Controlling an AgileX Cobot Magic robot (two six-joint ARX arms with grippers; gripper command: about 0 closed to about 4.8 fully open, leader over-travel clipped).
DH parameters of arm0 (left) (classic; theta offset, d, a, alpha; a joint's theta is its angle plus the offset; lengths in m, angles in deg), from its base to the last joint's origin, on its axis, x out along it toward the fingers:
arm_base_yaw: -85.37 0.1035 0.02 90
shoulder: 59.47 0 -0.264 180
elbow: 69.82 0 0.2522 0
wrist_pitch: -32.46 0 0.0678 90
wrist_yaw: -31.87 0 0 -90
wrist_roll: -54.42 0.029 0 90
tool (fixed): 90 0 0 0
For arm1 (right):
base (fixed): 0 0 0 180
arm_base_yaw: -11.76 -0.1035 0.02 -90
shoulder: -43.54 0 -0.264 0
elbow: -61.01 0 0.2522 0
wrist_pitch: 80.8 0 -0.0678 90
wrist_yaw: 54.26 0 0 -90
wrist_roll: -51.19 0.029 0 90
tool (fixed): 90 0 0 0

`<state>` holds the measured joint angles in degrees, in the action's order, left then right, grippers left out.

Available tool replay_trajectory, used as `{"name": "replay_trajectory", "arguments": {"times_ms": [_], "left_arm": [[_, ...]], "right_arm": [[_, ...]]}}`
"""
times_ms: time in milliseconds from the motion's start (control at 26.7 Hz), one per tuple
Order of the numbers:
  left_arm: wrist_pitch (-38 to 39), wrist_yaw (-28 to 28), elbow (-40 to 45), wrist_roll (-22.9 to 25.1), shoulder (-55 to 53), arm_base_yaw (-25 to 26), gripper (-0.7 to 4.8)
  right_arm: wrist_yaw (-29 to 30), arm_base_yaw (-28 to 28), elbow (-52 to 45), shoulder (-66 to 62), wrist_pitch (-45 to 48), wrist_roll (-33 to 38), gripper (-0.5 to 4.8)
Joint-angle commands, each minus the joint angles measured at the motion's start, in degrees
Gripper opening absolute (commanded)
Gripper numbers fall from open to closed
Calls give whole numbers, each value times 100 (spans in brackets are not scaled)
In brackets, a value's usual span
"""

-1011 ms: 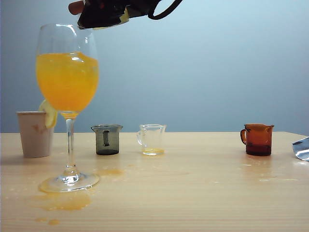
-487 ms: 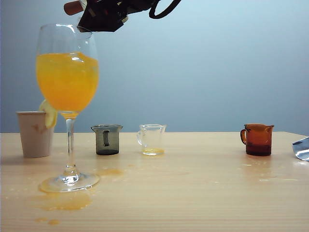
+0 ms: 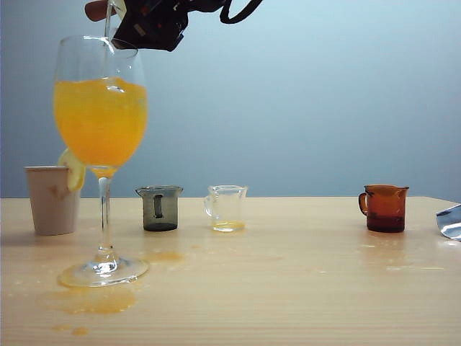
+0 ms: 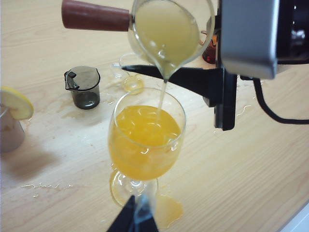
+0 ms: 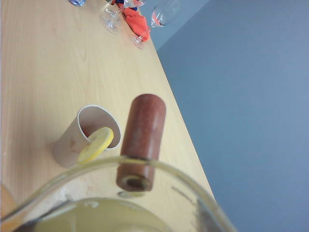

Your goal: Pick up the third measuring cup from the left, pour the pineapple juice inside into the goblet, and finally put the measuring cup back in its original place.

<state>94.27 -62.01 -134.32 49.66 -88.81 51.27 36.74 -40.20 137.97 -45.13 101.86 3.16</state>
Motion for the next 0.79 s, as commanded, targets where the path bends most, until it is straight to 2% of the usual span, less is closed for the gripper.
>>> {"name": "replay_trajectory", "arguments": {"times_ms": [37,225,787], "left_arm": [[-52,11,-20,0,7,-4,-3],[-52,11,-20,0,7,-4,-3],[-52,11,-20,0,7,-4,-3]], "right_arm": [[-24,-26,46,39,179,-160,139],[-120,-33,46,39,184,-476,139],[-131,-37,63,-22,385,-798,139]]}}
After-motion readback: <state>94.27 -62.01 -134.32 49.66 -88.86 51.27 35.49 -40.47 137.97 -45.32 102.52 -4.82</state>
